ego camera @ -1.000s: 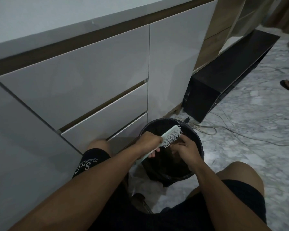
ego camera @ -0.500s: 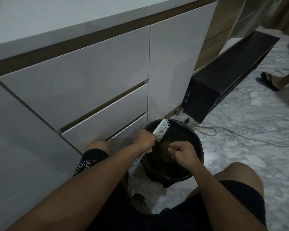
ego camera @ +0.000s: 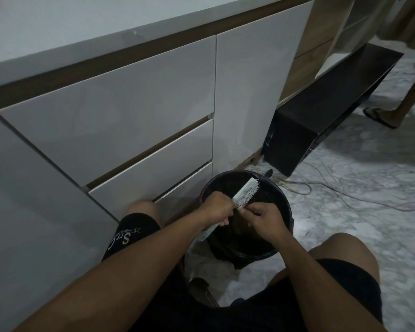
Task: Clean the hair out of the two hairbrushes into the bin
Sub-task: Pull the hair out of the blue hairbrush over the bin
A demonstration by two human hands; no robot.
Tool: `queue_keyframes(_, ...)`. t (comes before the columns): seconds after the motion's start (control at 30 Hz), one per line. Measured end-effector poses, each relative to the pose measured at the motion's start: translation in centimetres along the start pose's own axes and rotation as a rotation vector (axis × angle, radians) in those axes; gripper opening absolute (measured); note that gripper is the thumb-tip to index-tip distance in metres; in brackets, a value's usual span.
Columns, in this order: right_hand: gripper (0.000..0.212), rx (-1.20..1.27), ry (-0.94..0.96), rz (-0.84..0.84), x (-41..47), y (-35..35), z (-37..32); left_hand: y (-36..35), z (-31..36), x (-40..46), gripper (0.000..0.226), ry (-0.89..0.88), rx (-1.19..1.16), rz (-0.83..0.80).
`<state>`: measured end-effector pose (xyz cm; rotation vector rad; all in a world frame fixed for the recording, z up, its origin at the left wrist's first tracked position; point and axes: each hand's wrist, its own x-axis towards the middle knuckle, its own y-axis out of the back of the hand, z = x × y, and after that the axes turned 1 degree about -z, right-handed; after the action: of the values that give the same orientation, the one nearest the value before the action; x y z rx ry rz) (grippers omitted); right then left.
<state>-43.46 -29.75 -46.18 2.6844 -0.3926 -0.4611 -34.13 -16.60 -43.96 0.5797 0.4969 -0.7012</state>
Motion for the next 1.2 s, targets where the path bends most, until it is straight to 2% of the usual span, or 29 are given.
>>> queue_keyframes(0.4,0.011,0.053,-0.055,0.043,0.2,1.0,-0.2,1.8,-1.2,1.3,0.034,0.005,0.056,0.167)
queue_keyframes(0.6,0.014,0.081,-0.106,0.179,1.1,0.7,0.7,1.0,-0.9,1.4,0.031,0.002,0.051,0.118)
queue_keyframes(0.73,0.018,0.061,-0.155,0.244,1.5,0.7,1.1,0.2,-0.8,1.5,0.03,-0.018,0.066,0.011)
queue_keyframes(0.93,0.022,0.115,-0.211,0.191,2.0,1.3,0.4,-0.2,-0.7,1.6,0.029,-0.052,0.104,-0.102)
queue_keyframes(1.03,0.02,0.15,-0.216,0.15,2.6,1.8,0.4,0.0,-0.8,2.0,0.031,-0.054,0.12,-0.094)
queue_keyframes(1.2,0.01,0.212,-0.191,0.178,4.1,2.5,-0.1,0.5,-0.6,3.1,0.029,-0.024,0.113,0.045)
